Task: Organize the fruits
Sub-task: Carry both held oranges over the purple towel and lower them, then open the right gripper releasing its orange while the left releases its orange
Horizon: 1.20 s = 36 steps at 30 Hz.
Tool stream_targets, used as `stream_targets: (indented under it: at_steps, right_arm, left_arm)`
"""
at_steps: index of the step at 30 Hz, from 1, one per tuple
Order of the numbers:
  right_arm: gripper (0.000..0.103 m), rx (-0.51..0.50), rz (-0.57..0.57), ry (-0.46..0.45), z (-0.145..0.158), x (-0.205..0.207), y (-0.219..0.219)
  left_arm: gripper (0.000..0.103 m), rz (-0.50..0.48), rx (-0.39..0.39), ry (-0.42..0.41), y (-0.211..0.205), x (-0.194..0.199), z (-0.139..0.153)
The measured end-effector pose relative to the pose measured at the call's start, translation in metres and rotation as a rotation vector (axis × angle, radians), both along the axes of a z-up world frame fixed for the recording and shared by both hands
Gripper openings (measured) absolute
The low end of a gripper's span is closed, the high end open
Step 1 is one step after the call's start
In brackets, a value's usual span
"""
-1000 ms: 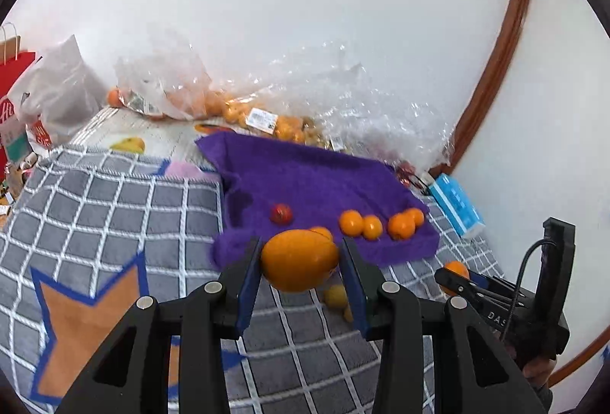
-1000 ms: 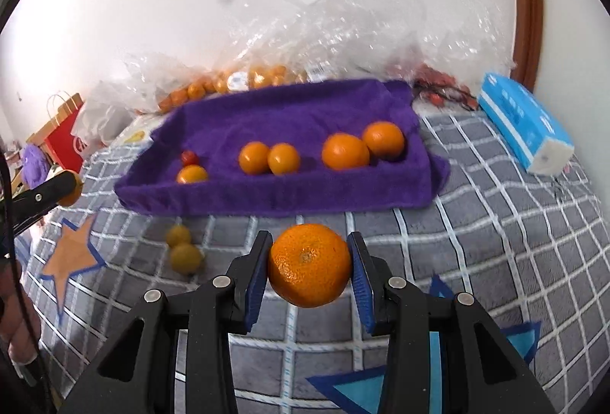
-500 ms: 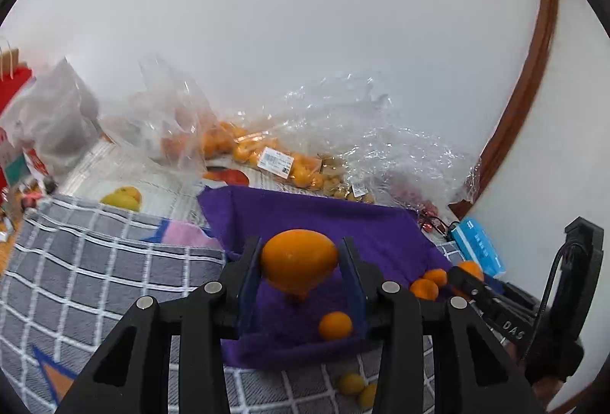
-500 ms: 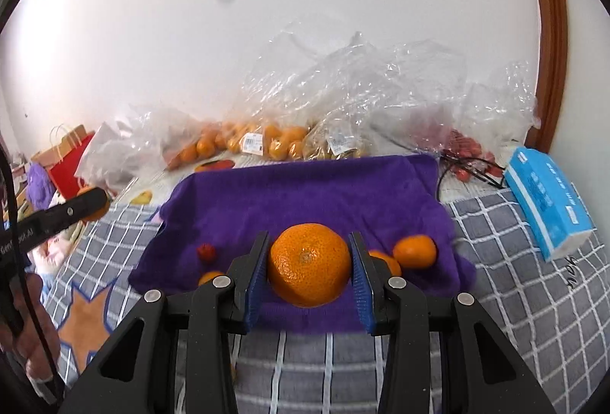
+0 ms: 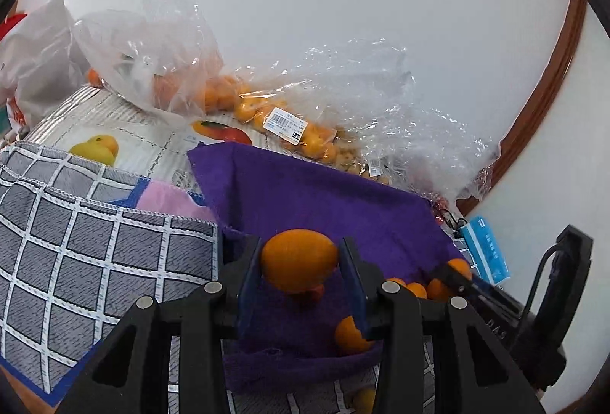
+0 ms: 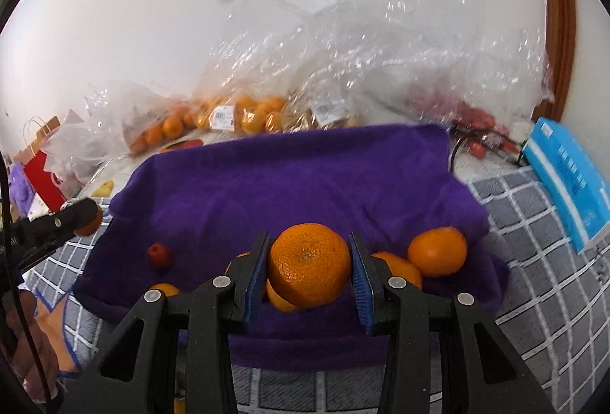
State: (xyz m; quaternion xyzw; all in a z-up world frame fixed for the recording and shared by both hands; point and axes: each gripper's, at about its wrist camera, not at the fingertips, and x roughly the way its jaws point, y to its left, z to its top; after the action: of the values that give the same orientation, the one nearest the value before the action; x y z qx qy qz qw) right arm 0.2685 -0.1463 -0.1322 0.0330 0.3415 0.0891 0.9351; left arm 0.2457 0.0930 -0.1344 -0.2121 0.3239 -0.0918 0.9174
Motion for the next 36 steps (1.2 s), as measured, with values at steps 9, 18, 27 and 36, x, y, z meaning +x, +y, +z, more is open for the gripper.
stream_targets:
  at_steps: [9,18,27,36]
  right_arm:
    - [0.04,0.043,-0.025,-0.002,-0.002,0.004,-0.016]
    - [0.04,-0.007,-0.009,-0.012,-0.011,-0.005,-0.005]
    - [0.04,-0.041,0.006,-0.013,-0.014,-0.007,0.0]
    - [0.04,-0.08,0.014,-0.014,-0.015,-0.008,0.005]
  left_arm:
    - [0.038,-0.01,0.008,-0.036,-0.005,-0.002,0.0]
    - [0.038,-0.063,0.027,-0.004,-0.015,0.002,-0.008]
    - [0.038,-0.084,0.044,0.053,-0.022,0.009,-0.02]
    - [0.038,-0.101,0.064,0.097,-0.029,0.015,-0.028]
